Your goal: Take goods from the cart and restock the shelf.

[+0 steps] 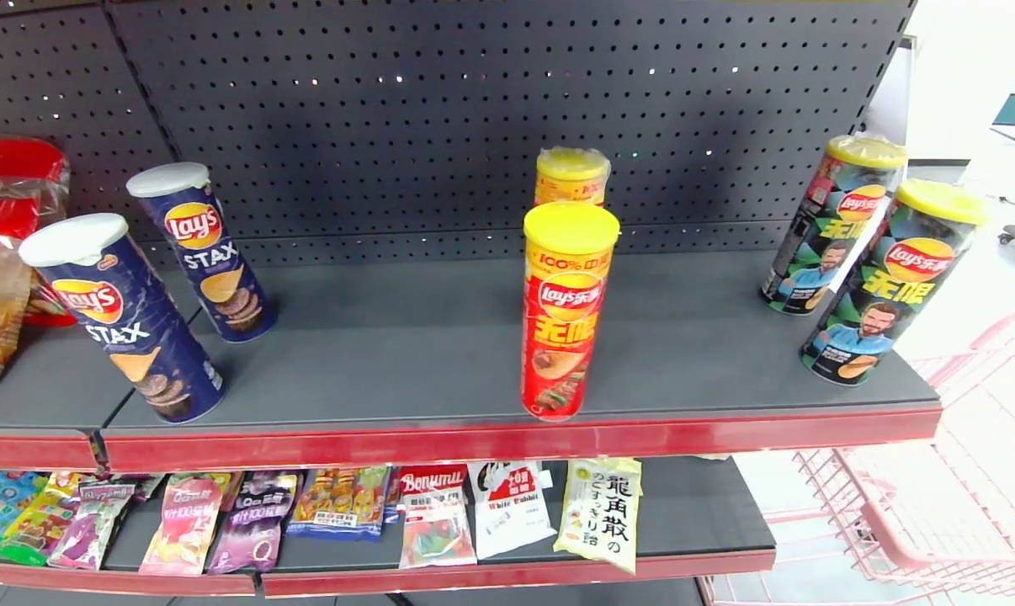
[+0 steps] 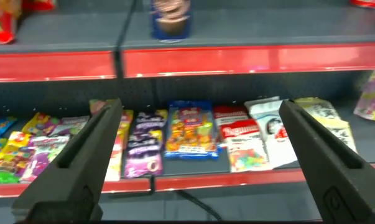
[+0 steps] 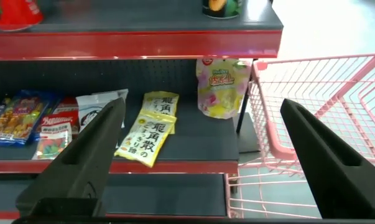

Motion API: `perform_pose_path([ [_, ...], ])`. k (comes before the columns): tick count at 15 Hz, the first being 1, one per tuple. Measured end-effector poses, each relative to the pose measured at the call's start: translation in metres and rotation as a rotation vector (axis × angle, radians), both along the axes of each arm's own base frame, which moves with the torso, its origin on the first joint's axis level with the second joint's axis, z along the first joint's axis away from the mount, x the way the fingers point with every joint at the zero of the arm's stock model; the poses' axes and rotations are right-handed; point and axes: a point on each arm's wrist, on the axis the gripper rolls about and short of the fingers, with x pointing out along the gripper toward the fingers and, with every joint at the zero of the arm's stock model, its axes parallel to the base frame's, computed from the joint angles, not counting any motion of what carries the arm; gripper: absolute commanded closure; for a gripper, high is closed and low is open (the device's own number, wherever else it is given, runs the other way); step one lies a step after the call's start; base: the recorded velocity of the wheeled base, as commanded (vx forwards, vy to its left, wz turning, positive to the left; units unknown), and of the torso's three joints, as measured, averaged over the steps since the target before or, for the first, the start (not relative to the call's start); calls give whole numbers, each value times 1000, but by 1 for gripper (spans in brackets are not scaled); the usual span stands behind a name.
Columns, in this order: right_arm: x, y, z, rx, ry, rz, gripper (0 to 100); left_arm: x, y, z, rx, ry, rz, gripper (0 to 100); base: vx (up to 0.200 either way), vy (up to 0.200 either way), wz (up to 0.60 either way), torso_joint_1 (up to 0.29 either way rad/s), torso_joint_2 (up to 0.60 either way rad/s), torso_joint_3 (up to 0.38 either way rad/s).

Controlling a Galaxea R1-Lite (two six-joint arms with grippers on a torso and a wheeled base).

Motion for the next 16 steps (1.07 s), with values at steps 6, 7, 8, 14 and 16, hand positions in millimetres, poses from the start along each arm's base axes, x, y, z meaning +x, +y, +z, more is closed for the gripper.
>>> perform_pose_path([
  [6, 0, 0, 0, 0, 0, -3, 0, 0, 0, 0, 0, 1, -2, 0, 0, 0, 0, 0, 0, 0],
  [7, 0, 0, 0, 0, 0, -3, 0, 0, 0, 0, 0, 1, -1, 0, 200, 0, 0, 2, -2, 7],
  [8, 0, 0, 0, 0, 0, -3, 0, 0, 0, 0, 0, 0, -2, 0, 0, 0, 0, 0, 0, 0],
  [14, 0, 0, 0, 0, 0, -3, 0, 0, 0, 0, 0, 0, -1, 0, 0, 0, 0, 0, 0, 0],
  [16, 0, 0, 0, 0, 0, -3, 0, 0, 0, 0, 0, 0, -2, 0, 0, 0, 0, 0, 0, 0],
])
